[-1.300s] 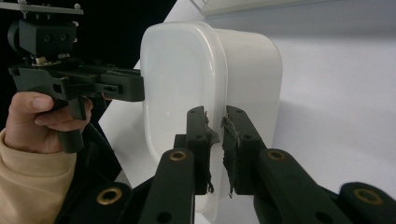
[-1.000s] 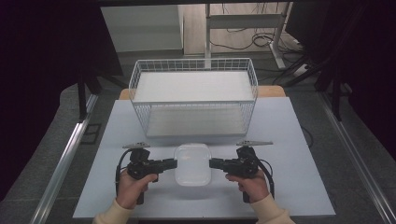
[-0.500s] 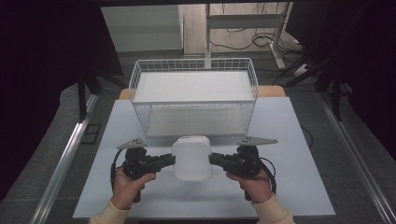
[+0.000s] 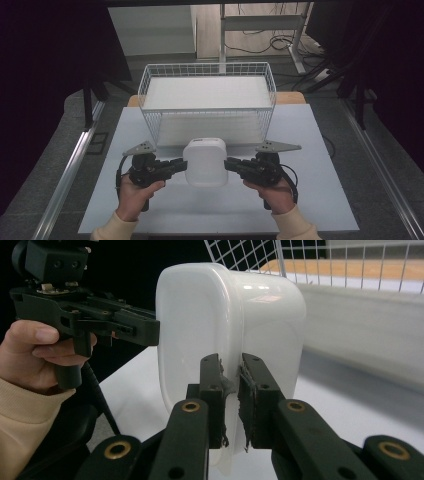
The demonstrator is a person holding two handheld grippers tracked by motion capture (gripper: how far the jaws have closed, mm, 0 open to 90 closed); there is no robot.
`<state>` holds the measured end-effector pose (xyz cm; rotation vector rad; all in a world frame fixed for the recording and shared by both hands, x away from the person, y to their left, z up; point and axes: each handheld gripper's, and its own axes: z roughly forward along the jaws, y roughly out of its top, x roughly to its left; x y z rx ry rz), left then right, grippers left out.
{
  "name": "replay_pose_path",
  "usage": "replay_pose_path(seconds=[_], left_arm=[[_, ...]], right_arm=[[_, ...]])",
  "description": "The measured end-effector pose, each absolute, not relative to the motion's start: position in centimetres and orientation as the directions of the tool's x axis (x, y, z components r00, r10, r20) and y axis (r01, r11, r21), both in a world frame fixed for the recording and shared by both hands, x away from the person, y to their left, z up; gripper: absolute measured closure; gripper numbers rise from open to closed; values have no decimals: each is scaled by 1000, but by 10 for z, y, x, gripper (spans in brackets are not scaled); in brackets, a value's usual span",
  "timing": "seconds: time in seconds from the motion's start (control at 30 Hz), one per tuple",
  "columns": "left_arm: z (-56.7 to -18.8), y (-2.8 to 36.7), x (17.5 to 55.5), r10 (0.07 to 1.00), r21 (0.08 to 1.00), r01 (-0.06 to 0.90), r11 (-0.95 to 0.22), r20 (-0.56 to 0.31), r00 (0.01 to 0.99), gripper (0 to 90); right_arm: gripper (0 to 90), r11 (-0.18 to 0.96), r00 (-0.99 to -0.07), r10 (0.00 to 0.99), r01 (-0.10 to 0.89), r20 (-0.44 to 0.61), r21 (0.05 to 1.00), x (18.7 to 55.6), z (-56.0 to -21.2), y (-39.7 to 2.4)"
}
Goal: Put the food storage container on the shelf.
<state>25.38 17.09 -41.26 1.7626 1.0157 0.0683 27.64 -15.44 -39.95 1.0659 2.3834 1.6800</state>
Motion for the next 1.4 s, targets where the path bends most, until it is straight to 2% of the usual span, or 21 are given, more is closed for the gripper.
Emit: replay_pose_path(seconds=[0.1, 0.73, 1.4], left_arm=[[-407, 172, 260, 653, 804, 588, -86, -400, 642, 786], [-356, 167, 298, 665, 839, 532, -115, -333, 668, 785], [-319, 171, 318, 670, 858, 499, -119, -301, 678, 784]], right_arm=[[813, 192, -778, 545, 478, 311, 857, 282, -390, -152], [813, 163, -790, 548, 423, 275, 891, 314, -349, -157], [814, 162, -805, 540, 387, 247, 907, 337, -313, -153]])
